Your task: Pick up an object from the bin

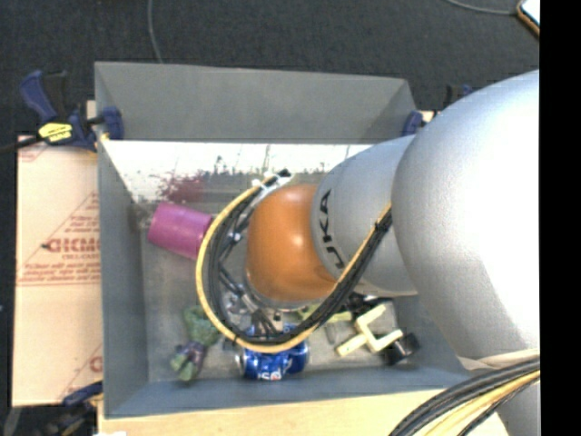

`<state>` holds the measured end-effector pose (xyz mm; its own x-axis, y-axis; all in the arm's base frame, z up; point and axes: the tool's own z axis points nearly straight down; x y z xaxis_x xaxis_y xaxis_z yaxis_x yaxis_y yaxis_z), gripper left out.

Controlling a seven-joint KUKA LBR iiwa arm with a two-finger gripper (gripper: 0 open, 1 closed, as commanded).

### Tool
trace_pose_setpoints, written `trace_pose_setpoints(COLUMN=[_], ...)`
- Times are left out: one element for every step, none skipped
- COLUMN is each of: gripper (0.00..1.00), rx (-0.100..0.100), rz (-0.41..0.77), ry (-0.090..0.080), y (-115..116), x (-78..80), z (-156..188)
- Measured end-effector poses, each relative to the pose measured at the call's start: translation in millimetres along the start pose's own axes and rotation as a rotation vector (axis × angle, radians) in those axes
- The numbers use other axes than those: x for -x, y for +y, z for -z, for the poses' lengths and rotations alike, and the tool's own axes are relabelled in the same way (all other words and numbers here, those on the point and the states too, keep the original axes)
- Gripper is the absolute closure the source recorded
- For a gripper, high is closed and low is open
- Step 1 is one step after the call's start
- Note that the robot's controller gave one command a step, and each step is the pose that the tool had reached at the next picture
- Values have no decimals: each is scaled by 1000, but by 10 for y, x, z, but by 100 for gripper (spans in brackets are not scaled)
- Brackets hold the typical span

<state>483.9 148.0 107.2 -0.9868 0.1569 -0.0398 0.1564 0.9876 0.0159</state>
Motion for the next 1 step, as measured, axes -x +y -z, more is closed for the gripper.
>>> trace_pose_setpoints(gripper=[100], rx=[5], rz=[31], ry=[-9], y=[201], x=[259], z=[183])
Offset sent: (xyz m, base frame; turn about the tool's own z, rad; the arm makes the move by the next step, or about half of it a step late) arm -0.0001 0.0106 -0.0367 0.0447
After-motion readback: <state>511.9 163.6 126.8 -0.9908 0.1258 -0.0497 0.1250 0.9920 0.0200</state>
